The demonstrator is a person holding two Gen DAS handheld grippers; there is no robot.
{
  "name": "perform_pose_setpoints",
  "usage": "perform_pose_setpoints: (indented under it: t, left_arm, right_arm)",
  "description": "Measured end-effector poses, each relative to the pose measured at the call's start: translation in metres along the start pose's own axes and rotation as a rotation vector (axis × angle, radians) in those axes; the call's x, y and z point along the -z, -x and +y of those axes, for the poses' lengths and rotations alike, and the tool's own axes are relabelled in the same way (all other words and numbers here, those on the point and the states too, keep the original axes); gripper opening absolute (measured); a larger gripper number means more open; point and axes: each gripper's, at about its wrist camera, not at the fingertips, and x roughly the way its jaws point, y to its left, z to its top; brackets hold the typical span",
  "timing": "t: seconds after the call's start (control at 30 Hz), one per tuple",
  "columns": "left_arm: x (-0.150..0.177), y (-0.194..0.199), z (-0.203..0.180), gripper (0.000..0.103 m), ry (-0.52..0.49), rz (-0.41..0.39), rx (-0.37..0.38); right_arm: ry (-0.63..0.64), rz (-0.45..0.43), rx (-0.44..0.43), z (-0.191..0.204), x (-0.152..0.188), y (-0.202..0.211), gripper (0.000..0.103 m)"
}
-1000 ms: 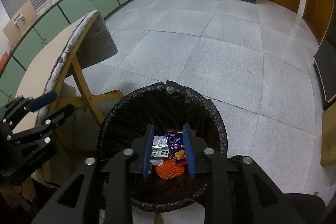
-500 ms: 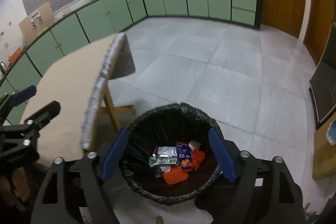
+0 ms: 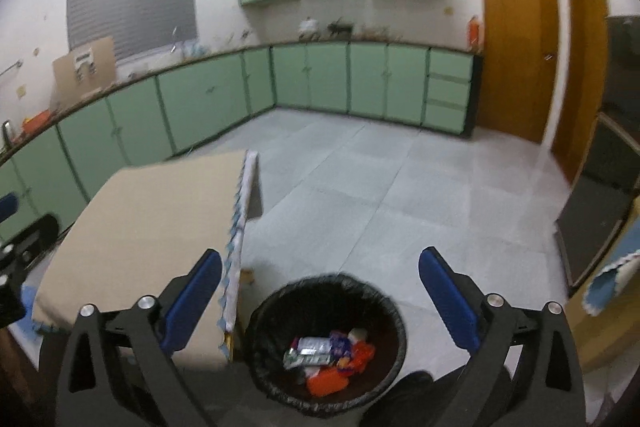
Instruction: Collect trash
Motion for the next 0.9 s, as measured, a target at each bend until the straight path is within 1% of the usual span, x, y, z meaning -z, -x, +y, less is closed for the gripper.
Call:
perform_pose_setpoints:
  t: [0.07,0.1,0.13,0.17,0.23,0.33,0.43,0.47,0.57,0.7,0.83,0.9]
  left_arm:
    - [-0.004,0.013,0.009,0.097,0.028,-0.014,-0.025]
    - [-0.006,0.021,0.015,0.097,0.051,-0.024,-0.025]
    - [-0.008,0.029,0.020,0.097,0.072,-0.035,-0.022]
    - [-0.010,0.037,0.024,0.097,0.089,-0.046,-0.026]
    - [-0.013,0.053,0.032,0.097,0.115,-0.075,-0.056]
    - [-0.016,0.072,0.037,0.098,0.131,-0.107,-0.092]
    - [-0.018,0.090,0.041,0.098,0.146,-0.140,-0.087]
    - [-0.019,0.096,0.043,0.098,0.154,-0.149,-0.092]
    - [-0.022,0.110,0.047,0.098,0.174,-0.168,-0.109]
    - [-0.026,0.126,0.058,0.098,0.214,-0.196,-0.123]
    - [-0.028,0.139,0.061,0.098,0.208,-0.216,-0.167]
    - [-0.029,0.145,0.060,0.098,0.212,-0.231,-0.193]
  right_arm:
    - [0.000,-0.032,0.029,0.007,-0.004,0.015,0.097]
    - [0.006,-0.034,0.028,0.011,-0.006,0.021,0.097]
    - [0.019,-0.039,0.015,0.014,-0.007,0.026,0.097]
    - [0.028,-0.066,-0.010,0.017,-0.009,0.038,0.097]
    - [0.025,-0.131,-0.045,0.020,-0.011,0.060,0.097]
    - [0.037,-0.160,-0.048,0.024,-0.017,0.079,0.097]
    - [0.017,-0.175,-0.112,0.023,-0.027,0.098,0.097]
    - [0.015,-0.194,-0.133,0.022,-0.032,0.106,0.097]
    - [0.027,-0.236,-0.129,0.021,-0.044,0.123,0.097]
    - [0.001,-0.288,-0.116,0.020,-0.054,0.144,0.097]
    - [-0.014,-0.322,-0.067,0.024,-0.053,0.159,0.097]
    - [-0.026,-0.324,-0.052,0.024,-0.052,0.159,0.097]
